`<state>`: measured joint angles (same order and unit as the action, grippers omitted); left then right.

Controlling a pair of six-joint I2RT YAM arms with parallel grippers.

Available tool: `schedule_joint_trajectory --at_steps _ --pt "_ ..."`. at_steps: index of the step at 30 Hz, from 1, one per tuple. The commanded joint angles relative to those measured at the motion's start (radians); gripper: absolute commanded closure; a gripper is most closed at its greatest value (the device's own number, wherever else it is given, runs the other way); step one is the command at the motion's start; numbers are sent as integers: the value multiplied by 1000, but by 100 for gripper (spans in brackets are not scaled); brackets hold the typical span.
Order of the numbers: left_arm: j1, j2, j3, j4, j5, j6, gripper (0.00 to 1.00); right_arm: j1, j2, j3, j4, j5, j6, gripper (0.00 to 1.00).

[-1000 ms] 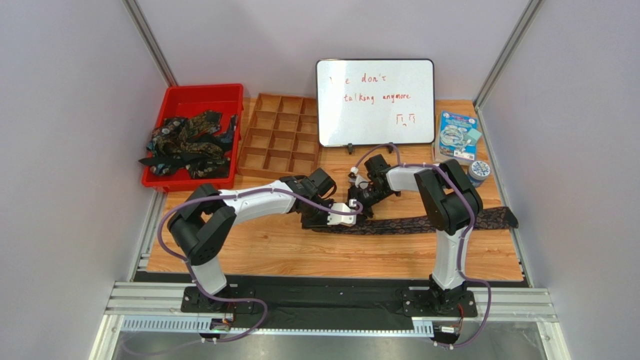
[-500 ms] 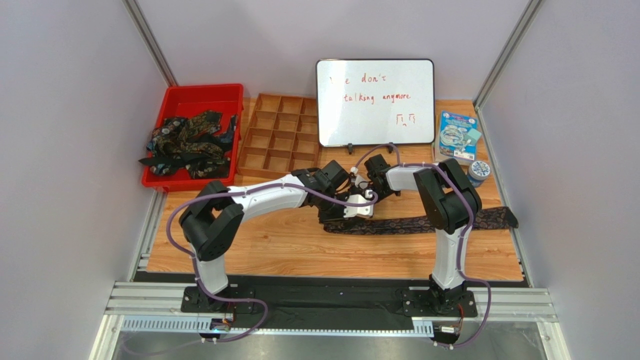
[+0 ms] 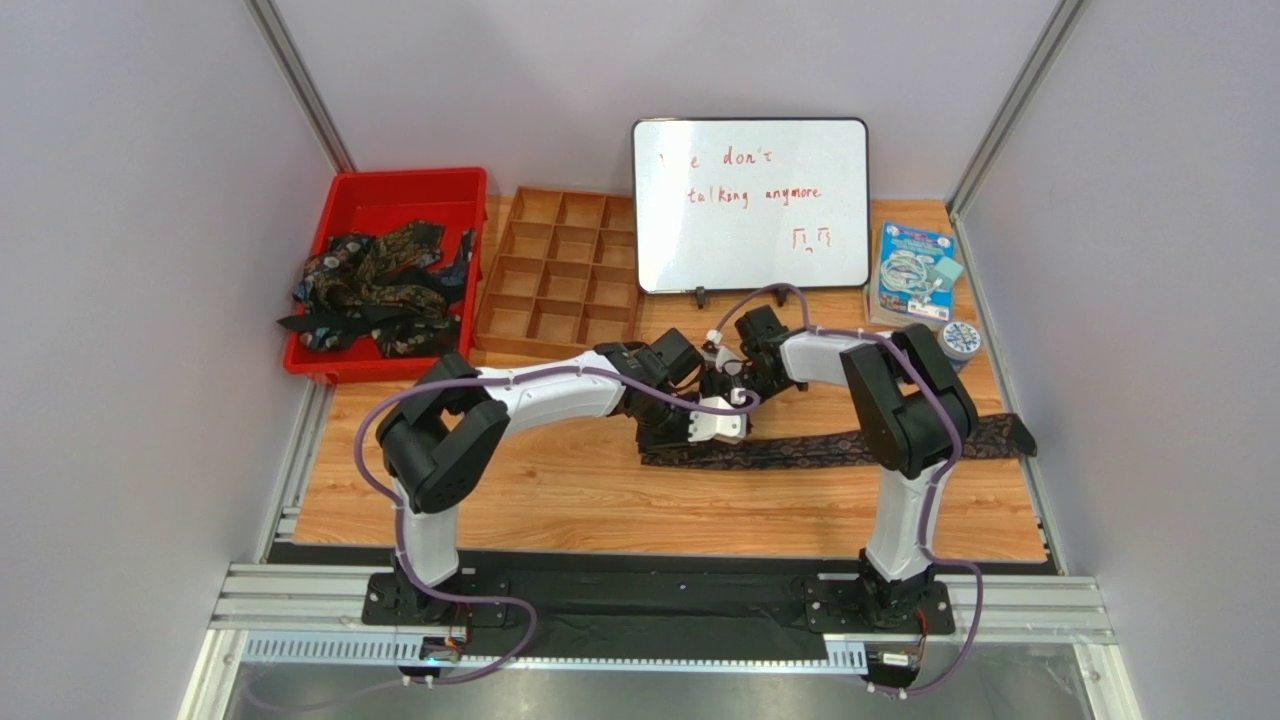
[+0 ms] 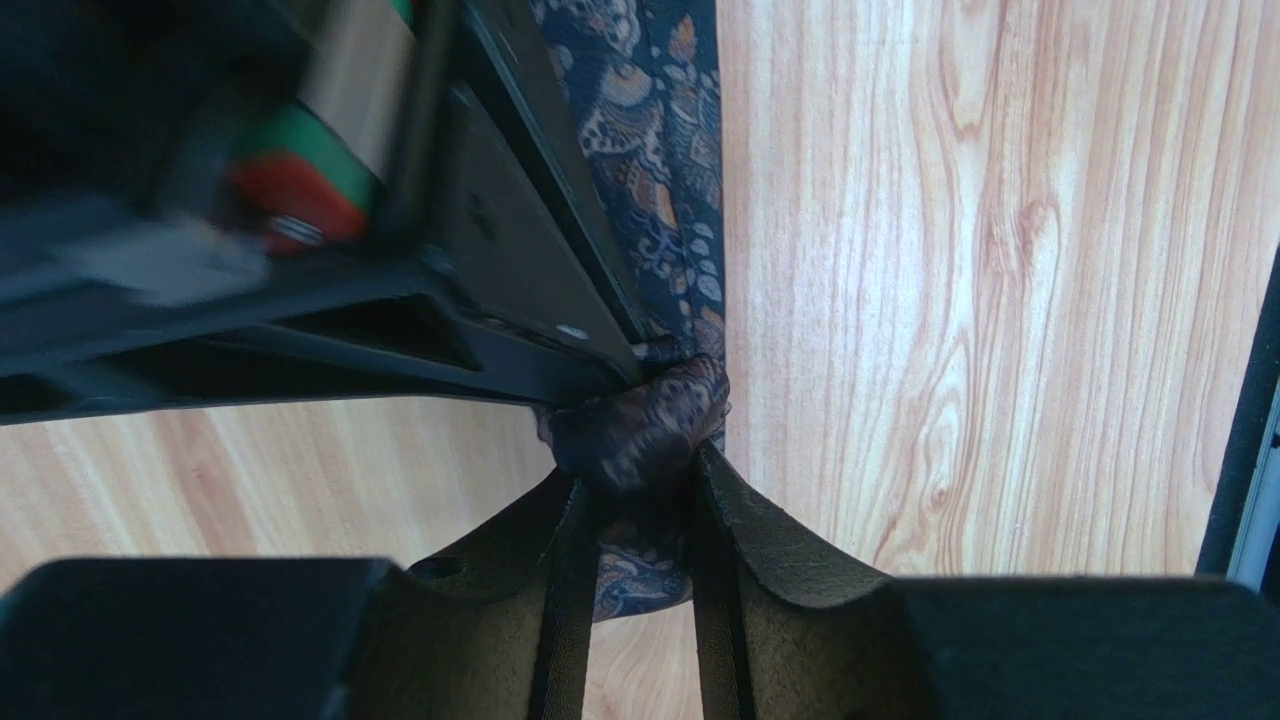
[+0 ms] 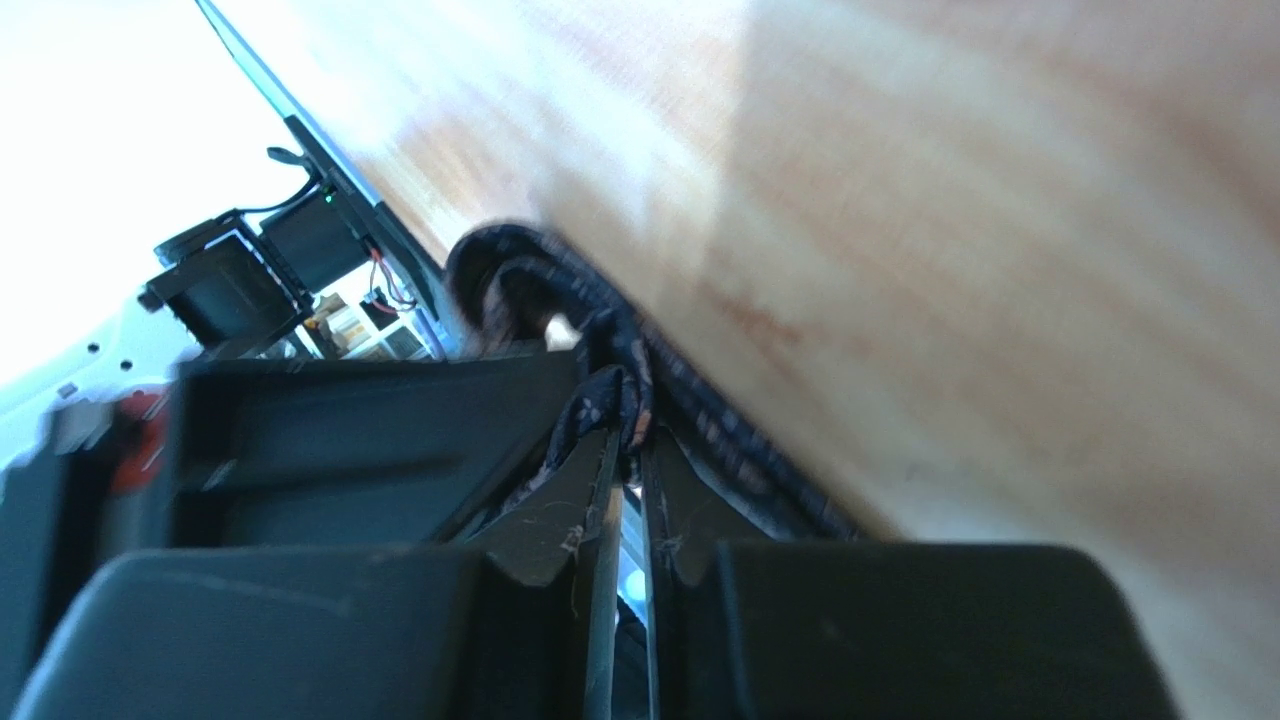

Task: Roll the ties
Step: Roll the tie at the center of the board.

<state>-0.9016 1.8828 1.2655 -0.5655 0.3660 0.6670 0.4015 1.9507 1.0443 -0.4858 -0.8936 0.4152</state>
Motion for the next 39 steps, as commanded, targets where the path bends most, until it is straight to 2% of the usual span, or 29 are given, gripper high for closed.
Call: schedule_joint_trajectory --at_steps 1,8,13,14,18,21,27,31,39 --pt "-6 24 -28 -20 24 2 67 -24 -102 22 -95 -41 -50 84" --pt "-5 27 -18 -46 56 29 66 -47 -148 36 -177 -36 -138 72" --pt "-5 24 -15 -63 71 48 66 -53 -151 33 -174 -25 -139 69" --pt "-5 24 -15 -65 74 49 66 -58 -150 23 -177 -22 -142 70" --pt "-6 13 -23 -66 76 51 66 -78 -142 14 -212 -10 -165 90" --pt "-5 -5 -25 -71 76 51 66 -78 -145 11 -215 -1 -165 99" --pt "3 -77 -37 -76 57 54 53 -78 -130 -12 -218 39 -187 100" --pt "13 -119 -57 -54 42 43 38 -78 -78 -1 -194 73 -176 100" --pt "23 -134 -127 1 -21 59 29 -78 -3 7 -134 124 -142 100"
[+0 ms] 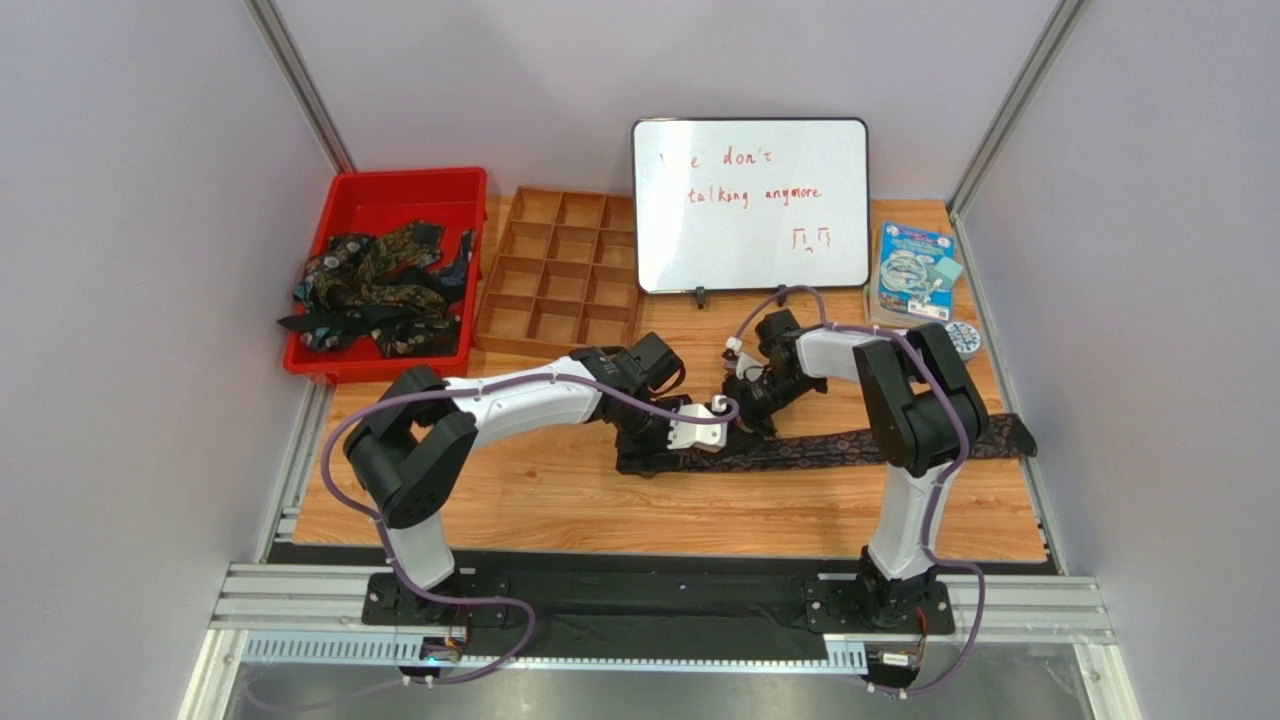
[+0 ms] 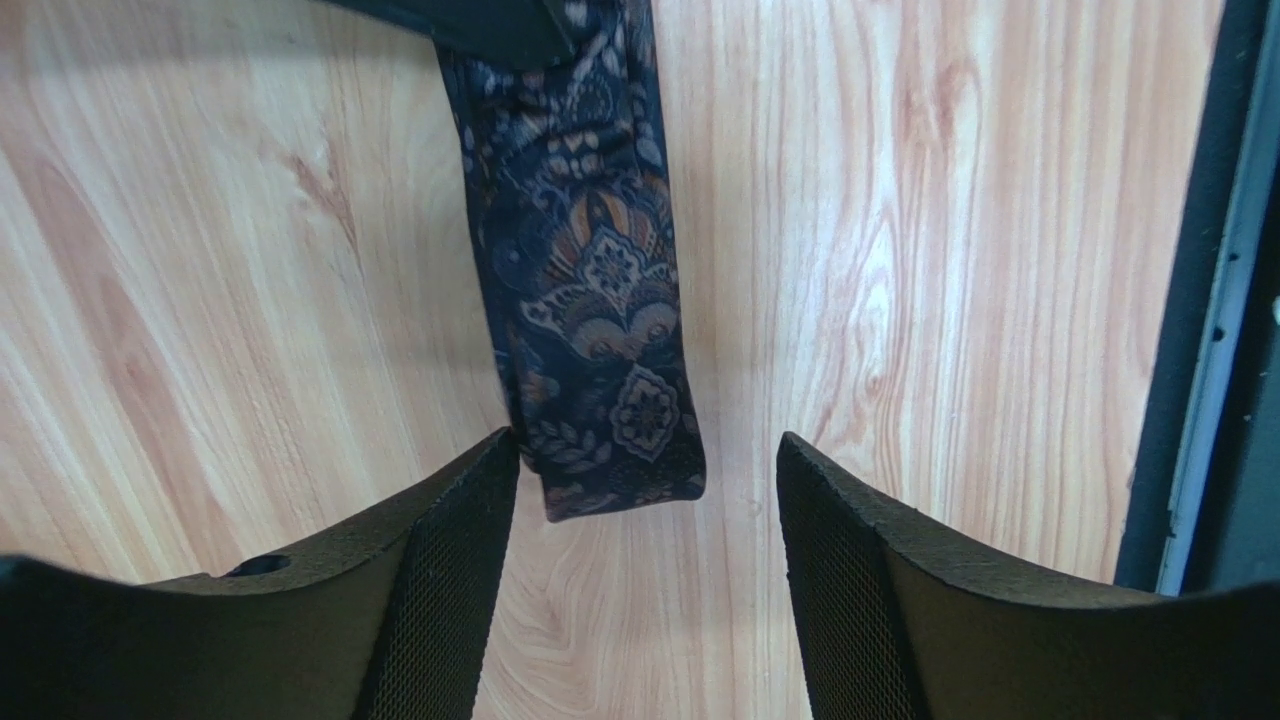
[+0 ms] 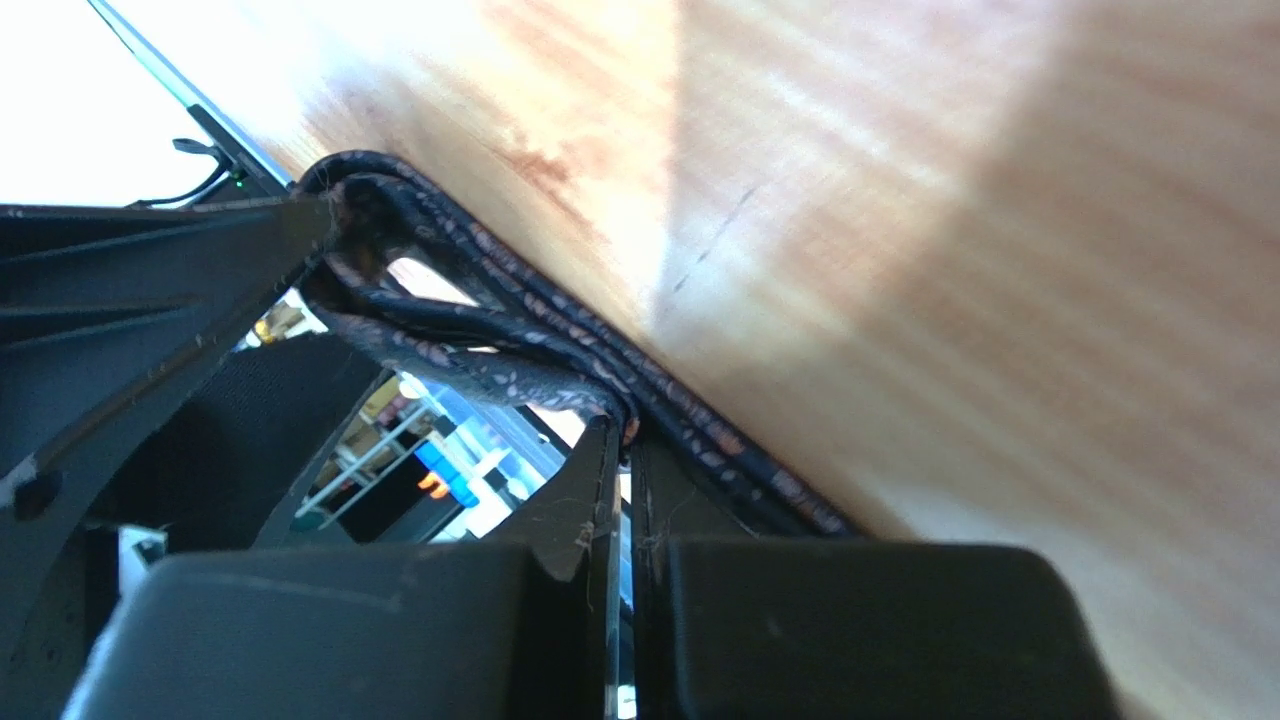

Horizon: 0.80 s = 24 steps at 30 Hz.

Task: Roll the ties
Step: Roll the tie at the center of the board.

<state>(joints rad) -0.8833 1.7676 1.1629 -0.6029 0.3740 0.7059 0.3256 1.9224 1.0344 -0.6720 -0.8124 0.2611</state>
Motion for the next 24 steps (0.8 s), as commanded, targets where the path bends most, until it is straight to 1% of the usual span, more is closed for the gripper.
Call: schedule_joint_trajectory --at_steps 1,5,8,9,12,18,24 --pt "3 -13 -20 37 -36 12 29 0 36 15 58 44 24 100" --pt "4 38 15 55 -67 17 30 -2 61 13 68 50 33 100" --pt "3 59 50 31 -70 32 40 -3 61 9 66 53 33 100" --pt "4 55 52 25 -60 35 50 -2 61 6 66 53 32 100" --pt "4 24 72 -1 -15 33 59 -5 61 9 65 48 32 100" --pt "-11 -7 145 -29 54 -9 60 0 53 10 72 42 41 100" --pt "-42 84 233 -26 79 -46 59 -2 47 7 84 22 52 100"
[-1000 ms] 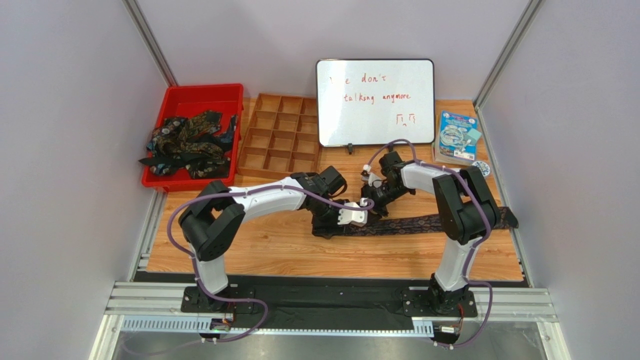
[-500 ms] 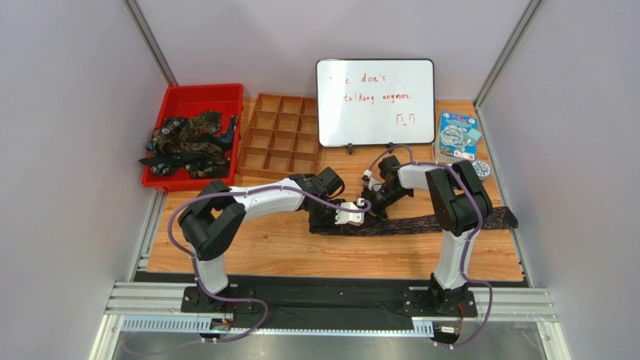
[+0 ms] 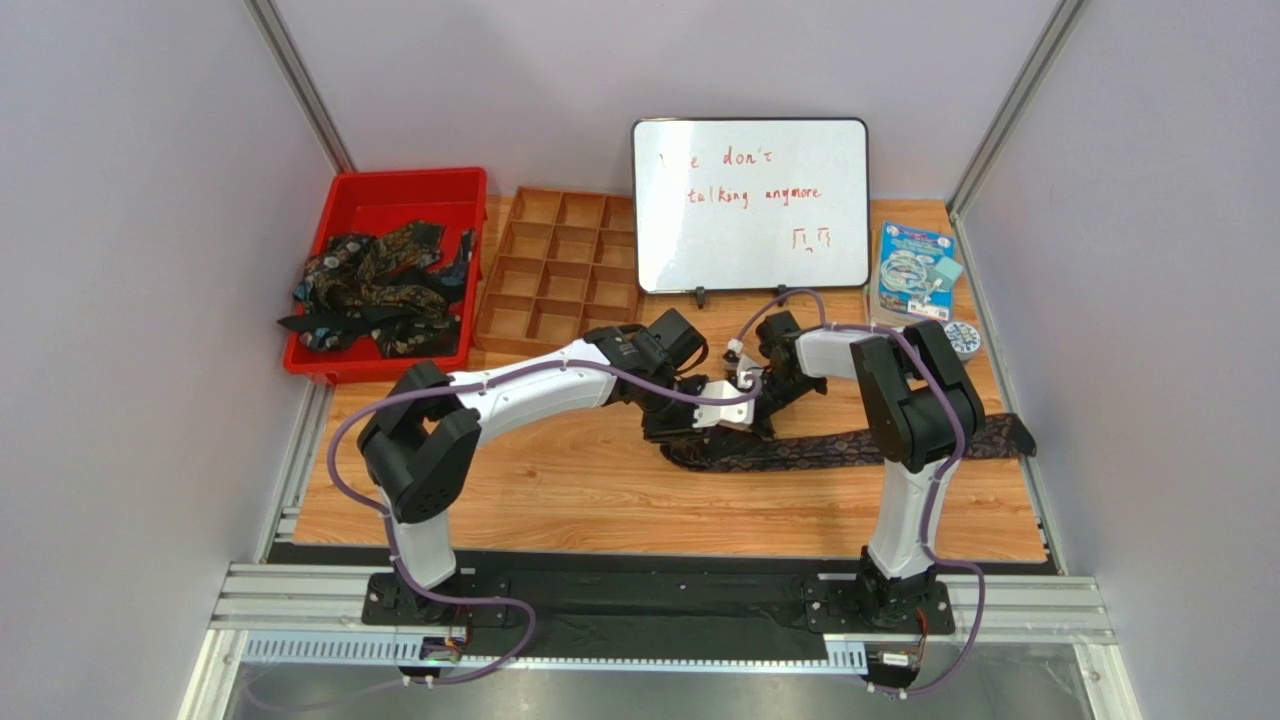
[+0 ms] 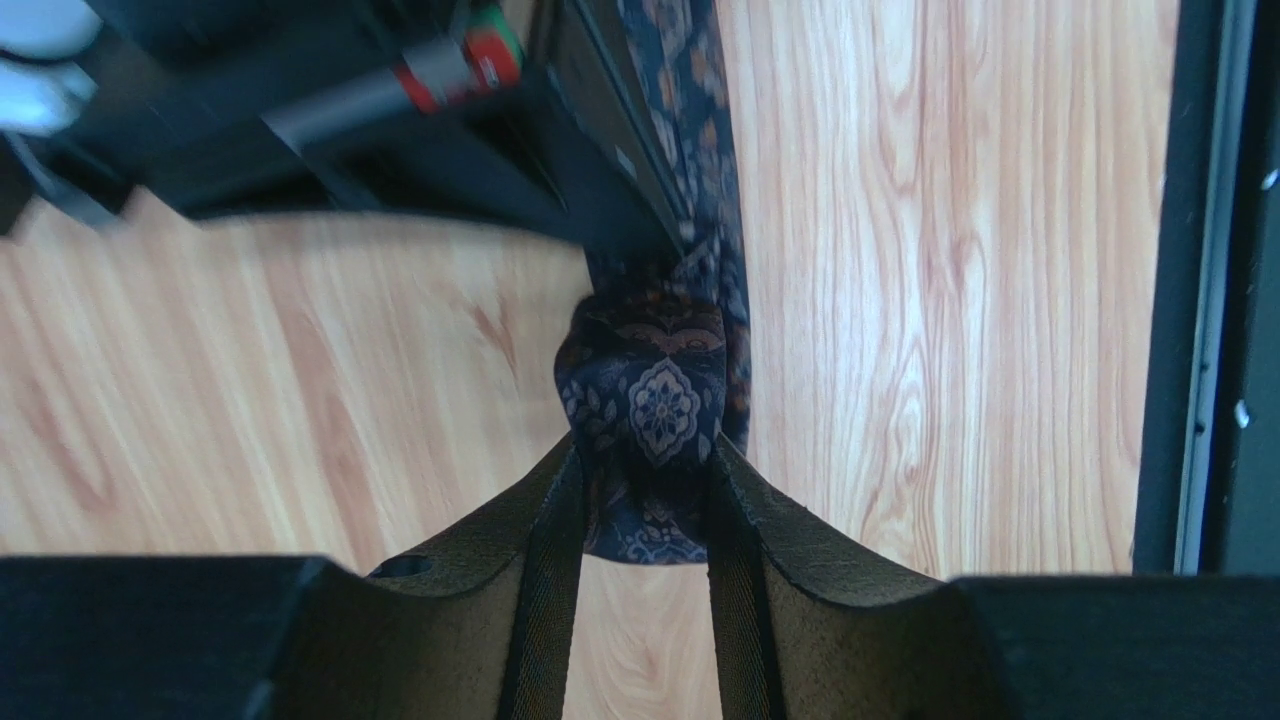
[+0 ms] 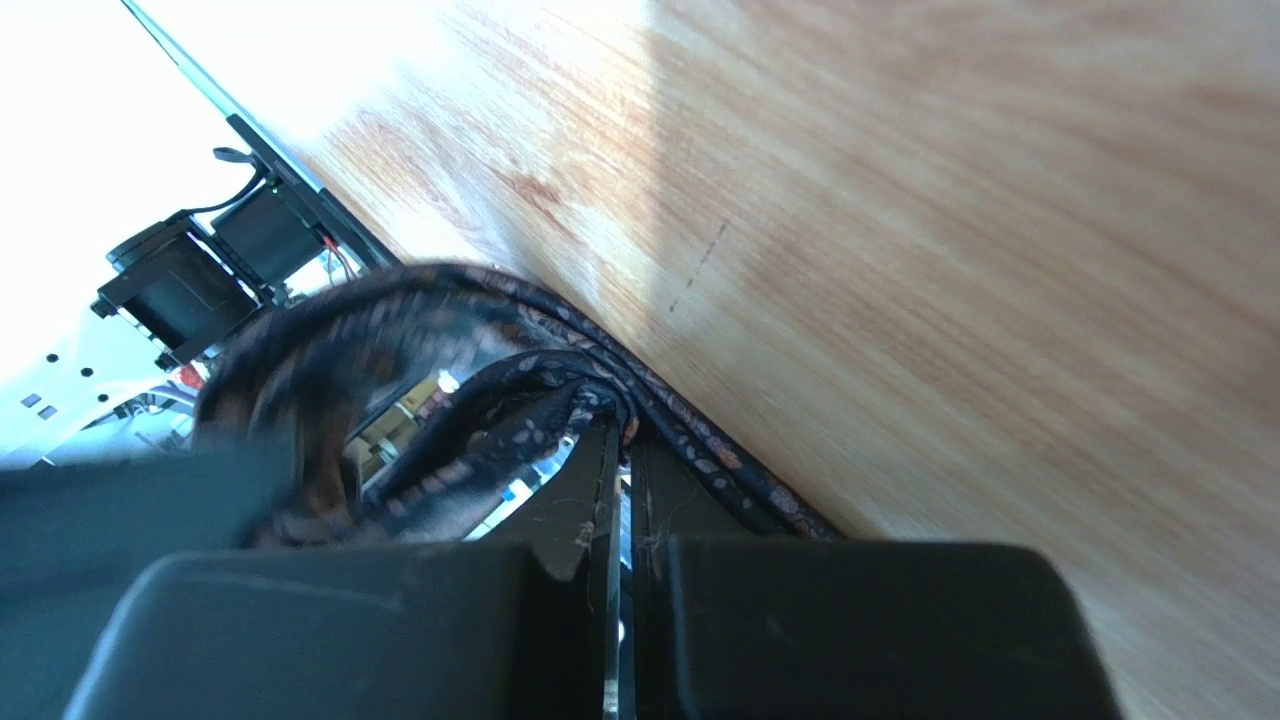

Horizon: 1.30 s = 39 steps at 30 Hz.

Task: Roll the ties
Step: Roll the tie at the center of the board.

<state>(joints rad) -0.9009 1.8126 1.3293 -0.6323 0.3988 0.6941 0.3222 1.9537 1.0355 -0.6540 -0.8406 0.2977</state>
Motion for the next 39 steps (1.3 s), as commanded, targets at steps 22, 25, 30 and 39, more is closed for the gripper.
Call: schedule_joint_trajectory --at_steps 22,25,30,39 --pt "-38 202 54 2 -9 -45 63 -44 -107 46 -128 -26 -83 78" --pt "-38 197 42 6 -6 -39 63 -66 -124 64 -200 -38 -129 71" --pt "-38 192 36 14 5 -39 63 -92 -151 66 -237 -67 -163 61" --pt "-38 192 39 23 -3 -33 62 -38 -116 40 -84 -123 -11 54"
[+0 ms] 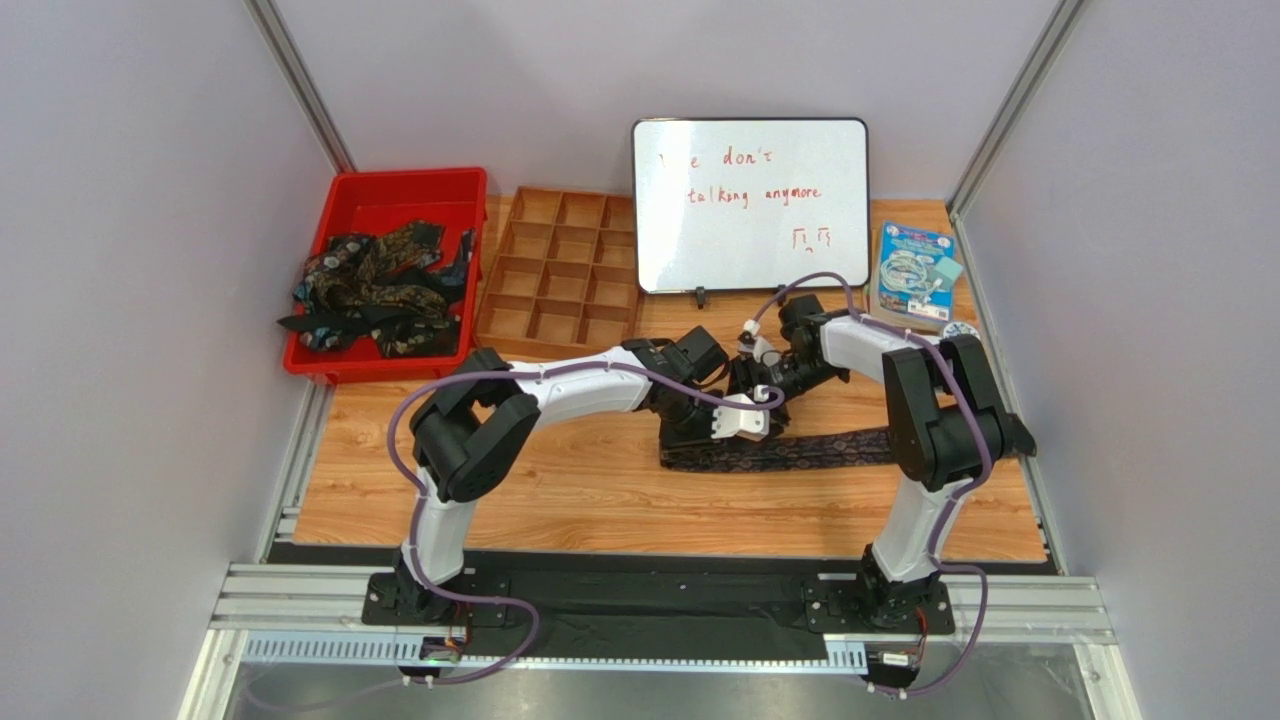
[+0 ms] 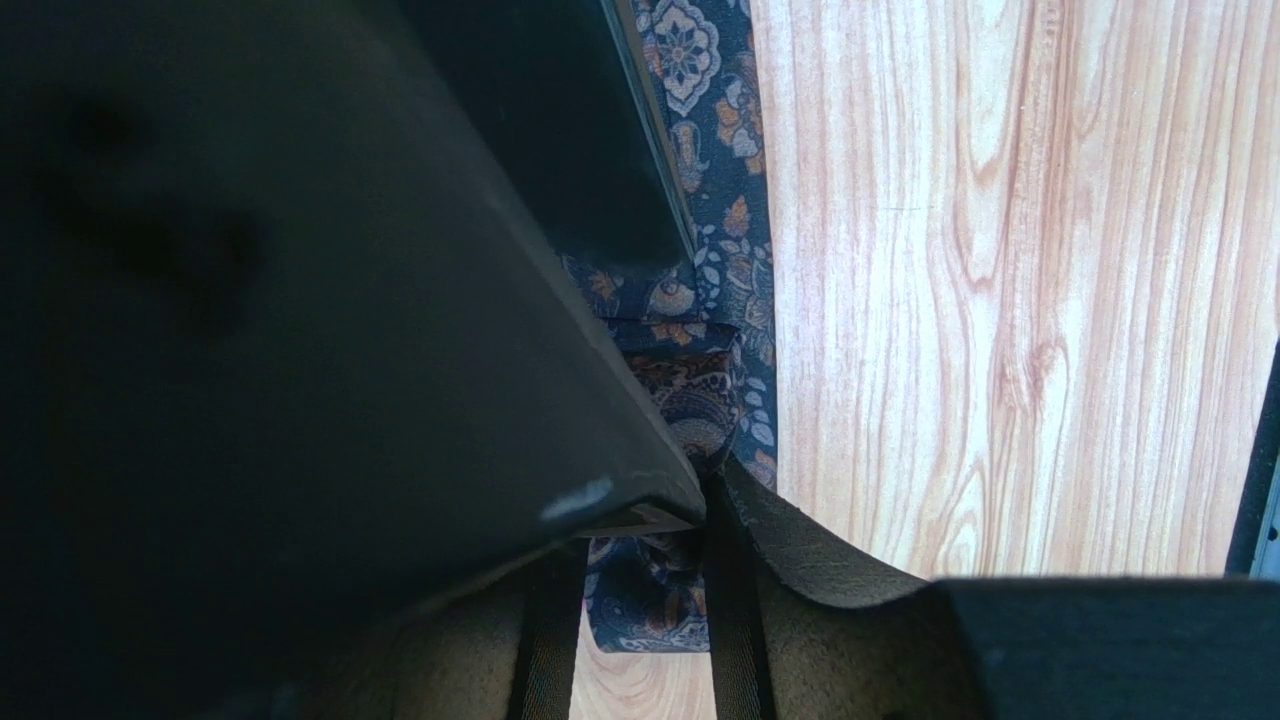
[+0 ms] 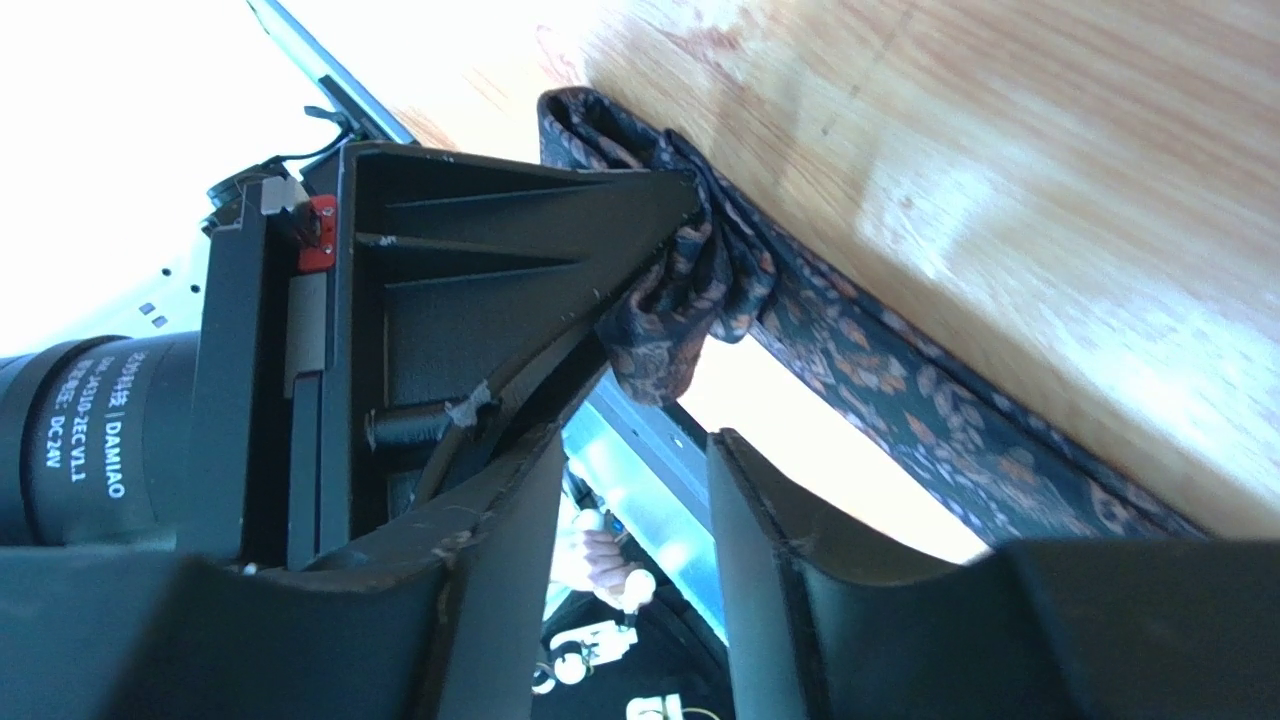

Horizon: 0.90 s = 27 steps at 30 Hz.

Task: Roll the ties
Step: Roll the tie at the center of the board.

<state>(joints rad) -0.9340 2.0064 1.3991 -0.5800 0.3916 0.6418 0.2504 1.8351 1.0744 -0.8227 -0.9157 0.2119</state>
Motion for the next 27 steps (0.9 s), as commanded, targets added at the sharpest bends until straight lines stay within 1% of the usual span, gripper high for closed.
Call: schedule_joint_trajectory --at_steps 1,2,3,6,8,9,11,12,14,19,21,27 --pt "-5 -1 -32 -29 6 19 62 38 9 -2 100 -42 79 55" --pt "-6 -3 -35 -29 4 19 61 39 19 -5 111 -25 83 57" --pt "-5 -5 -37 -27 3 18 61 39 27 -10 128 -19 83 62" --pt "-5 -14 -48 -24 4 18 61 39 64 -11 134 18 69 72" --pt "-5 -21 -60 -20 3 19 60 39 87 -11 143 38 58 74" --pt "-5 -23 -63 -20 4 21 60 39 90 -8 149 38 58 76" --pt "-5 -26 -66 -20 4 22 60 39 98 -8 160 46 63 85" --pt "-5 -28 -66 -20 -2 16 59 39 98 -8 160 49 58 92" --pt "-5 -46 -71 -24 -7 16 55 38 95 -13 149 72 38 100" --pt "11 -145 -142 -12 4 16 41 18 102 -30 137 116 9 100" --pt "29 -196 -167 9 10 4 37 16 110 -31 134 132 0 100" --pt "46 -228 -215 17 -8 9 32 16 128 -30 146 161 0 100"
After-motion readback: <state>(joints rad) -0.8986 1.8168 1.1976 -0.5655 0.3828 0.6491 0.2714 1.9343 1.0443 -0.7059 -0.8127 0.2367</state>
